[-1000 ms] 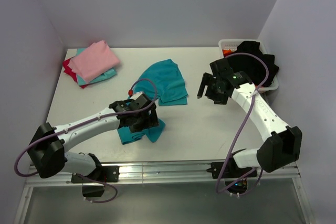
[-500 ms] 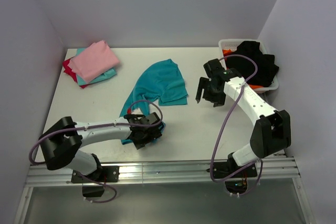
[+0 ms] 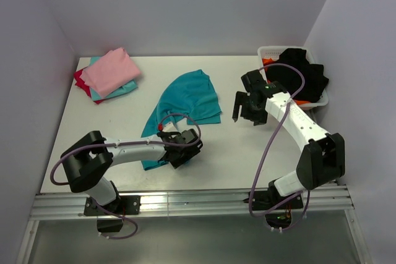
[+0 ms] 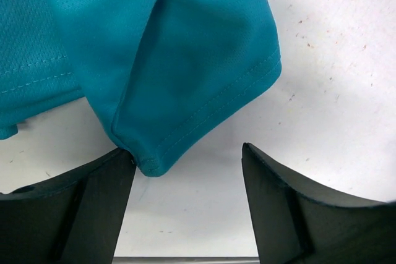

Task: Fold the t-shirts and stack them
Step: Flatten the tshirt out

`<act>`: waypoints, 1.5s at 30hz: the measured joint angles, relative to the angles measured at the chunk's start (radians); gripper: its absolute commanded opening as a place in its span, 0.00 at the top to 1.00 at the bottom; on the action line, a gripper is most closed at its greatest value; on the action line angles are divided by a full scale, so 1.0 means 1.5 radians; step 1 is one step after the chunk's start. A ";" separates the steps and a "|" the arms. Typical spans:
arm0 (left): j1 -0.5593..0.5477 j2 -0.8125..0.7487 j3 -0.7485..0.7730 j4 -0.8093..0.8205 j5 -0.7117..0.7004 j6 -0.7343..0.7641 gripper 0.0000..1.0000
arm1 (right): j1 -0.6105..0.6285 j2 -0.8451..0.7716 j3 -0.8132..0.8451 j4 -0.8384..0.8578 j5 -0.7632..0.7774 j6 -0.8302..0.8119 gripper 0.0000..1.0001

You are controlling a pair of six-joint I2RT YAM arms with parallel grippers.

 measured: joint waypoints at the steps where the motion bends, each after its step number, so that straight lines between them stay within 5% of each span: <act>1: 0.000 0.000 -0.001 0.002 -0.003 -0.004 0.26 | 0.000 -0.003 -0.003 0.000 0.000 -0.001 0.17; 8: 0.000 -0.010 -0.022 0.011 -0.012 -0.029 0.41 | 0.000 -0.010 -0.029 0.002 0.000 -0.007 0.17; 18: 0.016 -0.021 -0.052 0.026 -0.017 -0.044 1.00 | 0.000 -0.005 -0.031 0.008 0.001 -0.010 0.17; 30: 0.068 -0.177 0.010 -0.200 -0.071 0.126 1.00 | -0.048 0.097 0.086 0.080 -0.124 0.039 0.17; 45: 0.137 -0.256 0.036 -0.286 -0.092 0.256 1.00 | -0.042 0.326 0.164 0.194 -0.207 0.146 0.21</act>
